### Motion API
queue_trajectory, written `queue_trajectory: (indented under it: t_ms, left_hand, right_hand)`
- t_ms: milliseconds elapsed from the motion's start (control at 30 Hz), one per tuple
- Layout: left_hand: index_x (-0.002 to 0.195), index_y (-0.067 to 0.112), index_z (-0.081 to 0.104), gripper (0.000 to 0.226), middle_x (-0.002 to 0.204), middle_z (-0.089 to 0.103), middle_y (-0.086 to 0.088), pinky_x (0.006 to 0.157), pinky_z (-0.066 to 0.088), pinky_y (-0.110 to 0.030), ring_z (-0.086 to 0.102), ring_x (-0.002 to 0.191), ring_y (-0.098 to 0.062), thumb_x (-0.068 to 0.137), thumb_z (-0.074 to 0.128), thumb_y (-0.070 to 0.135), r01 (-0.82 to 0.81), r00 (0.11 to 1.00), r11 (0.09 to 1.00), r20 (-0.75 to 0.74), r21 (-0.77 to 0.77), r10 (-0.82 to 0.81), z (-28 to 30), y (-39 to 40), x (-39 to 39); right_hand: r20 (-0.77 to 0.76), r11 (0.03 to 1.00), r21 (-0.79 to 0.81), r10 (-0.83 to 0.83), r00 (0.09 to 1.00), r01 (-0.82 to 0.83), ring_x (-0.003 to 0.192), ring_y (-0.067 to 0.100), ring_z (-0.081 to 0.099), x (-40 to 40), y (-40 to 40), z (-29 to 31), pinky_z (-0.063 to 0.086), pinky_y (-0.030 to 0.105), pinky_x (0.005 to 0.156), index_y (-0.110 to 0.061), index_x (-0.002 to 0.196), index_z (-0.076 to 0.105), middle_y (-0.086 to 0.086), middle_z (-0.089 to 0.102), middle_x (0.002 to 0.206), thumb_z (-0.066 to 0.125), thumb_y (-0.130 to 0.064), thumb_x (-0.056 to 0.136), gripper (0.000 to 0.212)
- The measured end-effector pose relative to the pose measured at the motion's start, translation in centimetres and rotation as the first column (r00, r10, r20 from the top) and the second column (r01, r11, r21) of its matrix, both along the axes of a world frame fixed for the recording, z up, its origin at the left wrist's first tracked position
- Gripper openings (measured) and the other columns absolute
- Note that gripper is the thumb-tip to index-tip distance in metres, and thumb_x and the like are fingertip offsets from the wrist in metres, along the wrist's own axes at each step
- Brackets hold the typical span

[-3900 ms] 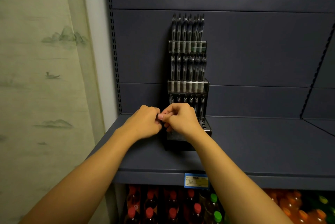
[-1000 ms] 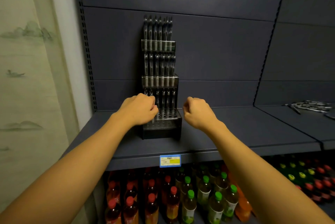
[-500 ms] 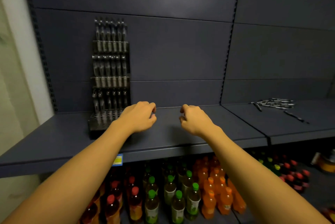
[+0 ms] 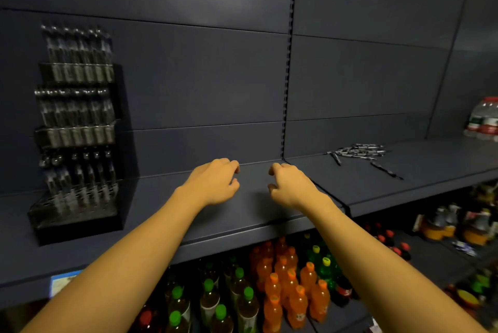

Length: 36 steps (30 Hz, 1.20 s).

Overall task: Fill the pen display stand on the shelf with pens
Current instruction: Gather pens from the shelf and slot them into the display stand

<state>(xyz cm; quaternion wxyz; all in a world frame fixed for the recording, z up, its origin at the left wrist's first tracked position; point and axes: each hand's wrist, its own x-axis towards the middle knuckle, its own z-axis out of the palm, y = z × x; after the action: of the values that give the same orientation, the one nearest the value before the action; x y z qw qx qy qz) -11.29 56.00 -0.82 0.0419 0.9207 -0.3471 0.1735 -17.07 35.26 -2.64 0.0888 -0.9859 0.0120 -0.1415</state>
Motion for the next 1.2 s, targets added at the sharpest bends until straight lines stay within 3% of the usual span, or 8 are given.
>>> queue_trajectory:
  t_ms: [600,800,1033,1200]
  left_hand:
    - [0.131,0.018,0.05,0.037,0.119,0.06,-0.003,0.081,0.055,-0.043,0.06,0.101,-0.026,0.1,0.042,0.037,0.101,0.994,0.992,0.026,0.072,-0.103,1.3,-13.3,12.4]
    - [0.126,0.017,0.052,0.032,0.109,0.057,-0.002,0.077,0.054,-0.041,0.06,0.093,-0.026,0.101,0.042,0.035,0.144,0.989,0.983,0.011,0.114,-0.147,1.1,-19.1,12.9]
    - [0.129,0.02,0.051,0.034,0.119,0.058,-0.002,0.079,0.052,-0.04,0.059,0.098,-0.025,0.099,0.042,0.033,0.157,0.988,0.977,-0.013,0.143,-0.157,1.0,-26.9,11.5]
    - [0.133,0.02,0.049,0.036,0.122,0.057,-0.003,0.082,0.054,-0.043,0.059,0.102,-0.025,0.101,0.042,0.034,0.129,0.992,0.98,-0.02,0.15,-0.127,0.7,-33.5,9.8]
  right_hand:
    - [0.041,0.981,-0.026,-0.189,0.981,0.19,0.11,0.034,0.058,8.4,-12.9,1.6,0.053,0.047,0.089,-0.009,0.127,0.051,0.014,0.058,0.127,0.05,-0.029,0.099,0.035]
    - [0.051,0.972,-0.008,-0.236,0.97,0.237,0.108,0.034,0.059,8.3,-18.4,1.2,0.054,0.046,0.087,-0.008,0.127,0.051,0.015,0.059,0.126,0.051,-0.029,0.098,0.036]
    - [0.076,0.978,-0.016,-0.204,0.976,0.206,0.109,0.034,0.059,7.3,-26.0,0.4,0.051,0.04,0.082,-0.01,0.129,0.051,0.014,0.06,0.127,0.053,-0.028,0.098,0.037]
    - [0.059,0.983,-0.042,-0.178,0.982,0.18,0.111,0.034,0.058,5.3,-32.7,0.3,0.053,0.043,0.085,-0.012,0.132,0.05,0.012,0.059,0.128,0.054,-0.028,0.097,0.039]
